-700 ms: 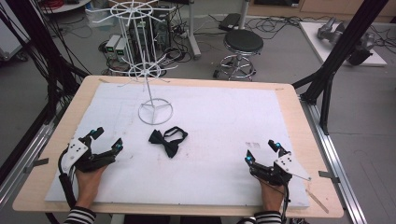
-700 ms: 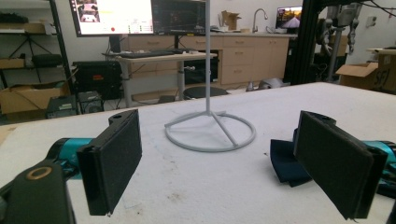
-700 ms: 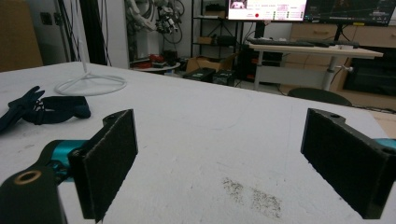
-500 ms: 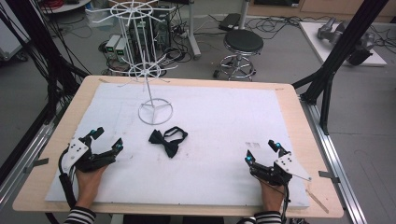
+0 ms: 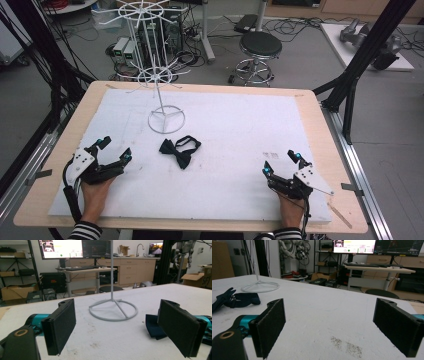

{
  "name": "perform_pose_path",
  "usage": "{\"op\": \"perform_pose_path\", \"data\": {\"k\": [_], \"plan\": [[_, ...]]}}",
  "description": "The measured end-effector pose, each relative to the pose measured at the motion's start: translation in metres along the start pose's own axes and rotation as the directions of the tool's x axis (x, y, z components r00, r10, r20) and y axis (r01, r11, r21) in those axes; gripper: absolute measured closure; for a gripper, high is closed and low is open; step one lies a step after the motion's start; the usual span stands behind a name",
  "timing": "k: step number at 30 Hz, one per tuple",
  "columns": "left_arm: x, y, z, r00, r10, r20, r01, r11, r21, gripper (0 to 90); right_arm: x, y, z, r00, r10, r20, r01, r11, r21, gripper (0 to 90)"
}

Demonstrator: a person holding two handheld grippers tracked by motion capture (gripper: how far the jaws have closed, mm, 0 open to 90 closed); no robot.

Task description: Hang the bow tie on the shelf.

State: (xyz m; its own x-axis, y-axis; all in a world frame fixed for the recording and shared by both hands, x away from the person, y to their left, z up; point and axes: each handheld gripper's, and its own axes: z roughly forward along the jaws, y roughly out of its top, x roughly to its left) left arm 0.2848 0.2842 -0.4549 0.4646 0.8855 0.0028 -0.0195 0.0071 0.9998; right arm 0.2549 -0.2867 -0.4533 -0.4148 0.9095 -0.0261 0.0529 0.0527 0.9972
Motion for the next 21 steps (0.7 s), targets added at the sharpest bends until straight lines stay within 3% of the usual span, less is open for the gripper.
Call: {"op": "perform_pose_path", "data": {"k": [6, 10, 16, 21], "plan": [[0.001, 0.002, 0.003, 0.9999, -0.015, -0.008, 0.016, 0.9994, 0.032, 15.5, 0.000, 0.000, 0.000, 1.0000, 0.000, 0.002, 0.000, 1.0000, 0.000, 10.0], [0.001, 0.006, 0.006, 0.9998, -0.004, -0.017, 0.005, 0.9988, 0.049, 15.4, -0.001, 0.000, 0.000, 1.0000, -0.002, 0.001, 0.002, 1.0000, -0.002, 10.0], [-0.003, 0.027, 0.015, 0.9999, -0.010, 0.001, 0.010, 0.9987, 0.050, 15.4, -0.001, 0.000, 0.001, 1.0000, -0.002, 0.003, 0.002, 1.0000, 0.001, 10.0], [-0.015, 0.039, 0.028, 0.9997, 0.009, 0.024, -0.010, 0.9982, 0.059, 15.4, -0.001, 0.000, 0.001, 1.0000, -0.003, 0.004, 0.003, 1.0000, 0.001, 10.0]]}}
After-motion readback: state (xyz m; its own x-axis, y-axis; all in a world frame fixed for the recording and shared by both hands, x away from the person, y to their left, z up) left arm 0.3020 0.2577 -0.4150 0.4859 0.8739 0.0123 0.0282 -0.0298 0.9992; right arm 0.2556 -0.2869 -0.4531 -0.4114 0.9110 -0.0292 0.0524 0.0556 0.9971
